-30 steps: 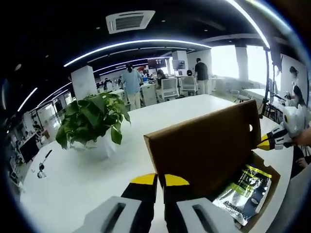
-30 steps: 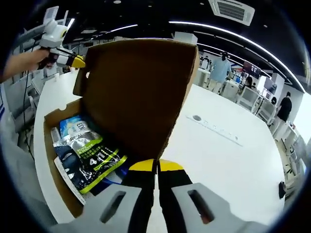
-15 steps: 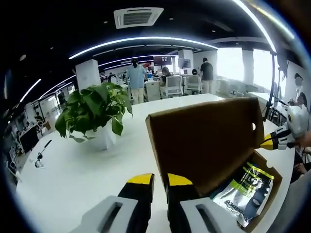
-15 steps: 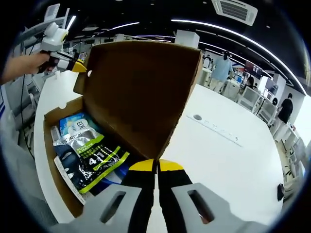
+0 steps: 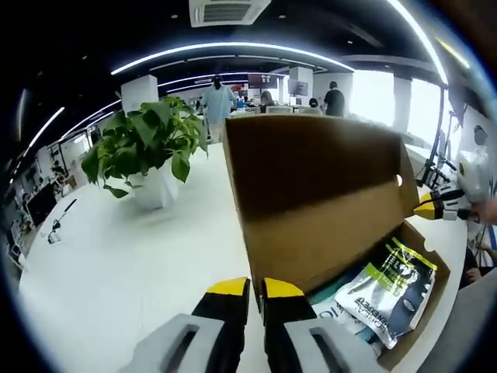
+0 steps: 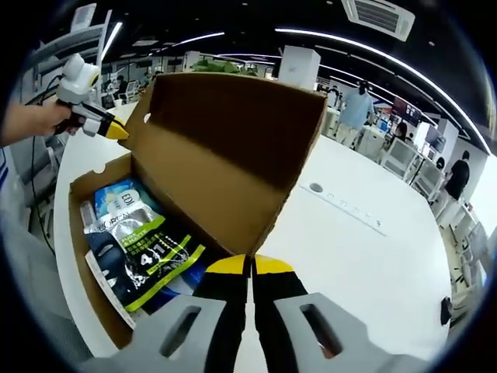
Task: Operate the shoe box by opening the lid, removing the specified soft item, and placing it in the target area until the item is outside and the box remains undamaged.
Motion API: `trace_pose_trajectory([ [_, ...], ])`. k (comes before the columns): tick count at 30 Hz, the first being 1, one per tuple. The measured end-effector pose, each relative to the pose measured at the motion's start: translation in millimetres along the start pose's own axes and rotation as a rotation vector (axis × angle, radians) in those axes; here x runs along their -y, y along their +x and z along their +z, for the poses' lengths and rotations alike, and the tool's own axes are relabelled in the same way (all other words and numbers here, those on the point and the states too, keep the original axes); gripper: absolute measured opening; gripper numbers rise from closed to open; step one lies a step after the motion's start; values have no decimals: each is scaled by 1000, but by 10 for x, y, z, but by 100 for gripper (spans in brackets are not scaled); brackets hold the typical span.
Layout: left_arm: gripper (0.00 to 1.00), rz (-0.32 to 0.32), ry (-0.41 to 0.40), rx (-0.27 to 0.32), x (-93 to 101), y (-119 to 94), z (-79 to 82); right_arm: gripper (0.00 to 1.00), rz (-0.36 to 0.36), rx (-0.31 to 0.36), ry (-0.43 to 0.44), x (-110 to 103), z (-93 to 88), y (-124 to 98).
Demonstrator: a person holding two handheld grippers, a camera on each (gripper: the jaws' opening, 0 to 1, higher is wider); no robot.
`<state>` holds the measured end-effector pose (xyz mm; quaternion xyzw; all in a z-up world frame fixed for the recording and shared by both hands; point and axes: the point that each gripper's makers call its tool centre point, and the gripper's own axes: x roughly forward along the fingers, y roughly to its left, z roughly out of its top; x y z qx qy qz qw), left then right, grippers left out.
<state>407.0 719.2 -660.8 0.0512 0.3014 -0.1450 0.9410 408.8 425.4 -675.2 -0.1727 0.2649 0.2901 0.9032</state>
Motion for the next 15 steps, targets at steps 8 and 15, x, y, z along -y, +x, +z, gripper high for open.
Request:
trace_pose_trajectory([
  [8,2,3,-15,-10,8,29,-71,0,1,-12,-6,12,22,17],
  [15,2,0,-25,-9,-6,69,-57,0,2,-20,-10,34,37,50],
])
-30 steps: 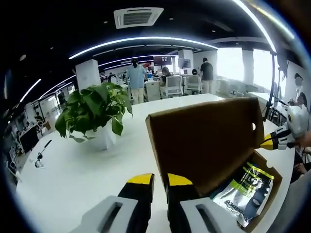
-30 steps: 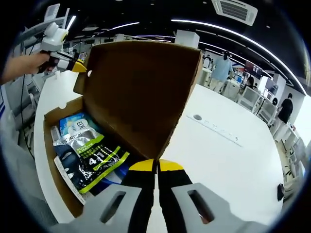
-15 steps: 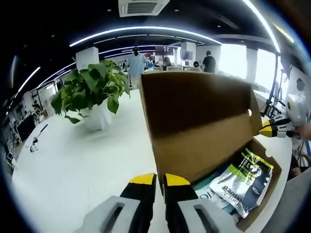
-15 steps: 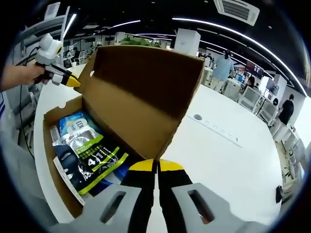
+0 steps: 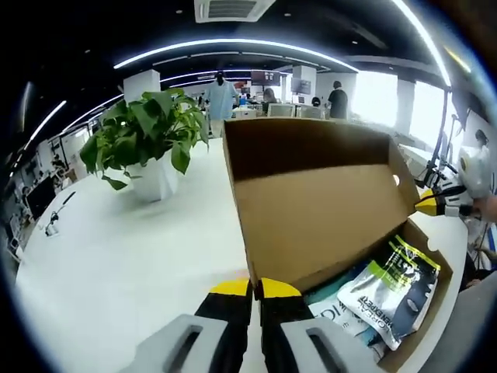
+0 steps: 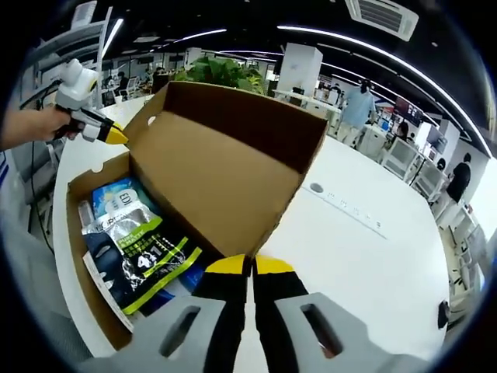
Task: Operate the shoe box by opening the lid, removing the specified soft item, and placing it in the target area until the item is outside and the box remains undamaged.
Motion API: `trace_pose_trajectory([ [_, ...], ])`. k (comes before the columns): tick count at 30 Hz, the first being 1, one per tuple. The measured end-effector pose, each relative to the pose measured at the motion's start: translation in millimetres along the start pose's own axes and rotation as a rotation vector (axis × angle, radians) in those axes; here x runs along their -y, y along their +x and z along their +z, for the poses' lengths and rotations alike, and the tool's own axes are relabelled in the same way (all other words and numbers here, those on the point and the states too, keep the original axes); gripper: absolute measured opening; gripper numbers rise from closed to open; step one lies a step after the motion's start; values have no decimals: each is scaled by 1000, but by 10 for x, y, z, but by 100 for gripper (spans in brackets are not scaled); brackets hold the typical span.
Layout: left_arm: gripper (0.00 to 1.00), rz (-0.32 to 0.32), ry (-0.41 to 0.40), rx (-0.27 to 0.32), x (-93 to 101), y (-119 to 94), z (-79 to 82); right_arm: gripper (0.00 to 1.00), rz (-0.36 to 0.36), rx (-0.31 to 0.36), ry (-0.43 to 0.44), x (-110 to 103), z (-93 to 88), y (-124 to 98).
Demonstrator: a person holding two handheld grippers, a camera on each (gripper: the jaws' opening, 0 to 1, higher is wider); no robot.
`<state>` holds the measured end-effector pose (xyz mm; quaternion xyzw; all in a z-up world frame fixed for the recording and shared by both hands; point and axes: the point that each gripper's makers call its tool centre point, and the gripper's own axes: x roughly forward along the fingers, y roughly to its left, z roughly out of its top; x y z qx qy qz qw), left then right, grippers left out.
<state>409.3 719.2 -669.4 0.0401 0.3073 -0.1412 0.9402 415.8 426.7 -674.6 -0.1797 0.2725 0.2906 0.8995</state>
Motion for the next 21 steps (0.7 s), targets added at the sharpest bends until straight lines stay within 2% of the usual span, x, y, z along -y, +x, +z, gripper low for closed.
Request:
trace_pose_trajectory([
  [15,2,12,-18,-15,-15,44,28,1,4,-8,2,64,23,78],
  [21,2,21,1,-23,-22,55,12,2,10,-15,11,80,25,109],
])
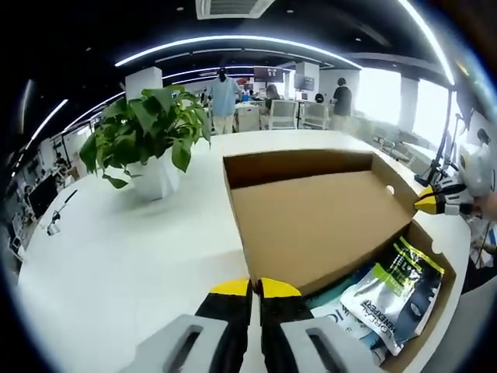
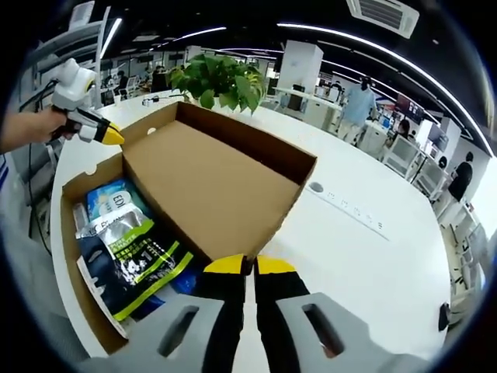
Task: Operate the shoe box by opening the lid, removing the specified soft item, and placing it in the target area until the item is outside and the box remains undamaged.
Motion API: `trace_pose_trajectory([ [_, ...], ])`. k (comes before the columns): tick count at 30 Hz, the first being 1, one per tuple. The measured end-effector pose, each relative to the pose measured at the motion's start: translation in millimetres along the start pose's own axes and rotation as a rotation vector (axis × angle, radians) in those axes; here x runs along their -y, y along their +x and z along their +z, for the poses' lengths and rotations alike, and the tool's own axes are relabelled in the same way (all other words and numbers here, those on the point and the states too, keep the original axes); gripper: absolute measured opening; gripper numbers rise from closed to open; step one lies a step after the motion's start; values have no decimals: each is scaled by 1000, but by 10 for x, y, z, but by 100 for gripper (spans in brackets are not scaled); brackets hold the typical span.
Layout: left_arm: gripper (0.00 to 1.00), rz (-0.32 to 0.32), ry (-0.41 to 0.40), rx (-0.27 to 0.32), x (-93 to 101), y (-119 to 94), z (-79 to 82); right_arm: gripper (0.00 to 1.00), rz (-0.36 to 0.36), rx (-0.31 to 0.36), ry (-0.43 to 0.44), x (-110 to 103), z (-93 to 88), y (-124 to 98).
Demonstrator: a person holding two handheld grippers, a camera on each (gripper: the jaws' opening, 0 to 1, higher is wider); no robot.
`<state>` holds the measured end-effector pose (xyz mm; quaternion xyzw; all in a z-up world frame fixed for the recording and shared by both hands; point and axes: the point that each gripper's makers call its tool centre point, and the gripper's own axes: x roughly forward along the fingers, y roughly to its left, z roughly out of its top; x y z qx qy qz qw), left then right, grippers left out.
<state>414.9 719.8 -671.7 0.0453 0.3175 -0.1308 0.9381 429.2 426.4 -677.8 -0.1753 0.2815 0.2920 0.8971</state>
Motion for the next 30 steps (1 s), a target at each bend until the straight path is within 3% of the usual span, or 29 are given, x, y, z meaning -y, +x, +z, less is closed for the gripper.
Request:
trace_pose_trajectory([
  [30,2,8,-16,-35,-24,122,-67,5,6,-36,73,77,-48,200],
])
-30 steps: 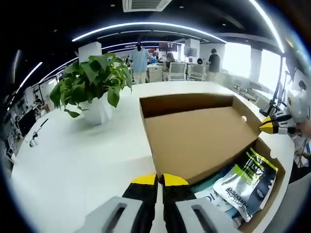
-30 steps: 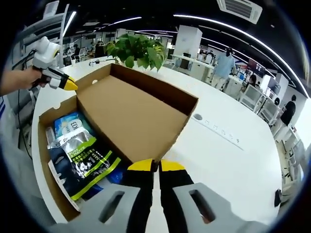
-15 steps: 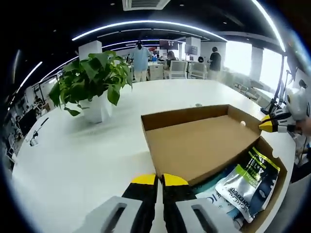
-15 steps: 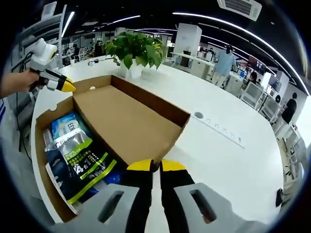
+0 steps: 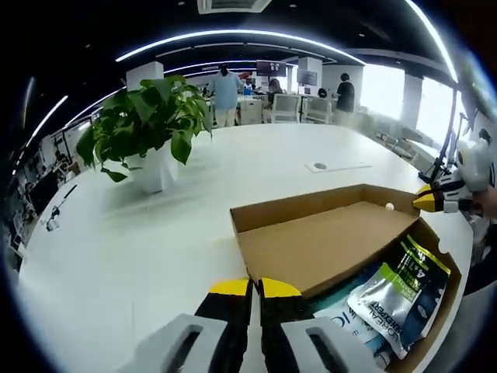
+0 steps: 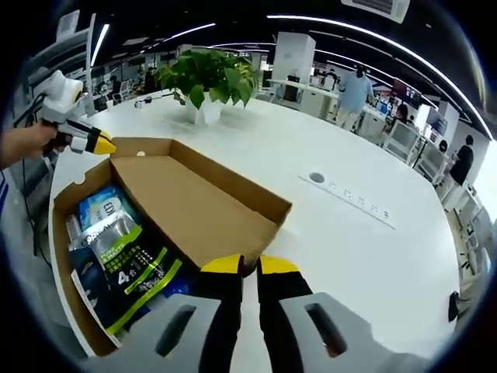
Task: Operate the shoe box by opening the lid, removing the specified soft item, and placing it in the target area until the item is outside and the box remains undamaged.
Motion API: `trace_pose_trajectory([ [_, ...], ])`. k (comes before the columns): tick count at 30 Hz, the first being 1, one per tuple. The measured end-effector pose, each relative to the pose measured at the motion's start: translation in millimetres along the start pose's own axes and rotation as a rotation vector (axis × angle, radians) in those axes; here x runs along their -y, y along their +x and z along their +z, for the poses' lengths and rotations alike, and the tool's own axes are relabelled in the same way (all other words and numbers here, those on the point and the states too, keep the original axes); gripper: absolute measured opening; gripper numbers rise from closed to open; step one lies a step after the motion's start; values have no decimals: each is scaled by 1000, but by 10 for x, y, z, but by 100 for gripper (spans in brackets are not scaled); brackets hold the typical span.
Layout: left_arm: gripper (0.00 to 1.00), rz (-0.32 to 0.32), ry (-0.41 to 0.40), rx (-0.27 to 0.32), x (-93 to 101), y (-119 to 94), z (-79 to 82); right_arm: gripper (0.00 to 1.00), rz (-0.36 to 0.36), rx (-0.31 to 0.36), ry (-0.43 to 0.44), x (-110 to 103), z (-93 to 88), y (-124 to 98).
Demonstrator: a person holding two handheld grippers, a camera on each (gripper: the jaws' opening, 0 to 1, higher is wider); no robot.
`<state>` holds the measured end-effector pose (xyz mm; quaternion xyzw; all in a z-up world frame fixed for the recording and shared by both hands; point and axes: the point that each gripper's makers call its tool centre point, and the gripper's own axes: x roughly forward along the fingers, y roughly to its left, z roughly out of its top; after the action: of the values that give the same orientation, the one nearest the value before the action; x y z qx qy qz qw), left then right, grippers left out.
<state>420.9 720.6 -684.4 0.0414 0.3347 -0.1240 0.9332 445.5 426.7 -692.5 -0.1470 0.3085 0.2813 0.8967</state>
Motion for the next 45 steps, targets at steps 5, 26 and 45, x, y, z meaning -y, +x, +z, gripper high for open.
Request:
trace_pose_trajectory([
  [5,3,0,-1,-6,-7,19,-7,5,3,-6,8,1,0,20],
  [26,10,-4,18,-21,64,-27,1,9,10,-35,-22,-27,-5,-44],
  [45,21,-37,-14,16,288,-385,15,21,93,-28,-30,-171,-63,-458],
])
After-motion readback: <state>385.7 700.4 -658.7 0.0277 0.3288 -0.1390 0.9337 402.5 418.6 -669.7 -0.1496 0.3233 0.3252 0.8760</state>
